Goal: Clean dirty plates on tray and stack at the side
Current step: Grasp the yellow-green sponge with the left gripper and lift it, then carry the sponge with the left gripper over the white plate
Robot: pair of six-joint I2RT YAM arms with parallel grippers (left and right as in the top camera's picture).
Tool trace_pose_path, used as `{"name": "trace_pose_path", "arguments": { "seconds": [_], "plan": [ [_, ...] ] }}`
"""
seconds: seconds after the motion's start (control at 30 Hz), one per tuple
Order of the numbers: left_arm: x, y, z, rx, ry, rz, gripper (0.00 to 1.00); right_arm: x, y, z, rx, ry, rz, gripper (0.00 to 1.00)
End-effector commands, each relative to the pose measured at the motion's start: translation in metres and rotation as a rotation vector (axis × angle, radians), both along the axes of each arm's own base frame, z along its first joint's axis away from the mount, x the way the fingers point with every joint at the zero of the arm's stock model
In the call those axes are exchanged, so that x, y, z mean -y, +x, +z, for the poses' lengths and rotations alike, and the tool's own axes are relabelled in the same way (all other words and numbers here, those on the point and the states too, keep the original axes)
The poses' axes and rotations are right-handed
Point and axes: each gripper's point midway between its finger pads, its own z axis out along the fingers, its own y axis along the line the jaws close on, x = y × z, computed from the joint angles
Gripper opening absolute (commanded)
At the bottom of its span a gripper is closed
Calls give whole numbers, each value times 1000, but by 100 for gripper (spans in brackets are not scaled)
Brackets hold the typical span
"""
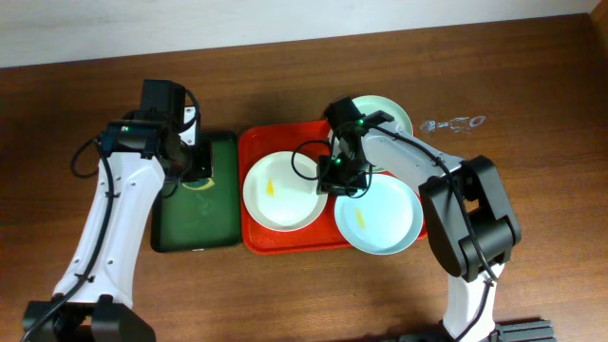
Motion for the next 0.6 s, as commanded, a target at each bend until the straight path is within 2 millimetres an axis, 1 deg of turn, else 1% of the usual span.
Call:
{"name": "trace_pose_path", "arguments": {
  "seconds": [0.0,0.03,0.07,0.1,0.17,0.2,0.23,0.3,0.33,0.5,0.57],
  "plan": [
    [9,4,3,10,13,-40,0,-3,-1,2,10,13,8,33],
    [15,3,-1,1,15,-55,0,-1,2,1,25,-7,5,27],
    [18,3,-3,-7,17,-65,0,1,3,0,30,-19,4,27],
    [21,2,-6,-15,22,-72,0,3,3,-1,35,-32,3,28],
    [20,3,-10,-25,33,-70,0,4,4,-1,36,-34,2,33],
    [20,3,-13,-34,34,-70,0,3,4,-1,39,-33,2,33],
    [22,3,-17,-44,35,-73,0,3,5,-1,41,-32,2,28],
    [28,2,-25,-65,40,-90,0,3,5,-1,42,-31,2,10],
    [31,2,-29,-75,42,-95,0,3,5,-1,42,-31,2,4],
    [42,6,-38,-78,45,-121,0,3,5,-1,42,-31,2,4],
    [40,7,-43,-84,61,-117,0,3,5,-1,42,-31,2,4]
  ]
}}
